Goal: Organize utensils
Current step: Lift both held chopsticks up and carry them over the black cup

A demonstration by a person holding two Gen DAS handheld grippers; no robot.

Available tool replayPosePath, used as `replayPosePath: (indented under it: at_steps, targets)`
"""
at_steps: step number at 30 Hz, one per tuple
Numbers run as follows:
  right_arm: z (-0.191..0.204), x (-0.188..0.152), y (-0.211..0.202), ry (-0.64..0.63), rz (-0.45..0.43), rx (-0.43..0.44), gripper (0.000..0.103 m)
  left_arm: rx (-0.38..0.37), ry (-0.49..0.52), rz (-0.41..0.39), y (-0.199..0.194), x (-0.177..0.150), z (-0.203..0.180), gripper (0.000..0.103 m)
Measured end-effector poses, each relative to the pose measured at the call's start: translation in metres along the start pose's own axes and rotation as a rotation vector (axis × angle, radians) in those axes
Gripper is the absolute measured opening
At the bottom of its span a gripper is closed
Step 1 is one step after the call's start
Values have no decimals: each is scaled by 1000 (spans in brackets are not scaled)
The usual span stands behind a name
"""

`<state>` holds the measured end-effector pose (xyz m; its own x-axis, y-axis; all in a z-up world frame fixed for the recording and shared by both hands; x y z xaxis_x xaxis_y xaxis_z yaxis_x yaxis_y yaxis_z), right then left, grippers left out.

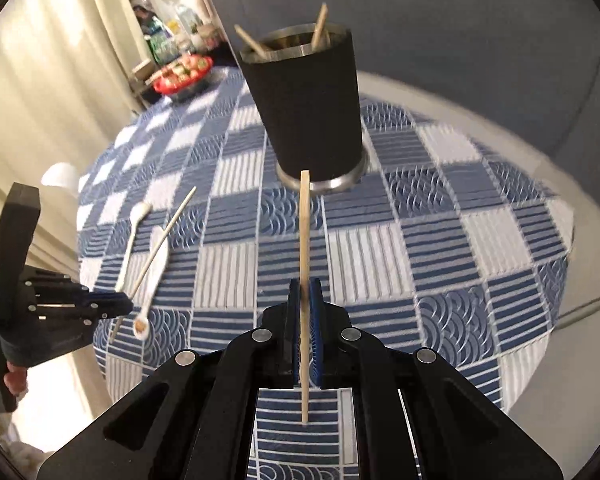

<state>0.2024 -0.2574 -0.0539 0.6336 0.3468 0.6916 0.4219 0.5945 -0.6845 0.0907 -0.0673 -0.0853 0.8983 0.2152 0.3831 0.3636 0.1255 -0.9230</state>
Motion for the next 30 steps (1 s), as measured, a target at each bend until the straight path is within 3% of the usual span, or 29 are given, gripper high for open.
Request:
replayPosePath:
  at_steps: [8,11,15,30]
  targets:
    - [-2,37,-34,-62,-132,12,5,77,13,-83,-36,6,5,5]
    - [-4,50,-41,-93,-167,11,5,156,52,-114,-47,17,4,5]
    - [-7,65,-51,-136,-200,8,5,206,79,-143,-61,26,-1,5]
    - [-9,134,-92,-207,-324,-8,5,310,238,-185,-121,86,9,5]
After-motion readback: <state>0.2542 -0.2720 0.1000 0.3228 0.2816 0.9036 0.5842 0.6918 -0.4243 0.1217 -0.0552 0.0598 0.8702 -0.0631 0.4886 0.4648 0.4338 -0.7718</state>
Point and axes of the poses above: each gripper's, at about its wrist camera, not at the fingertips, and y roughly the way its jaws point, z to its left, x to its top, the point moved 2 cm from there along y, roughly the way its jaws point, and after that the axes turned 11 degrees about -z, right-handed, at the moved point
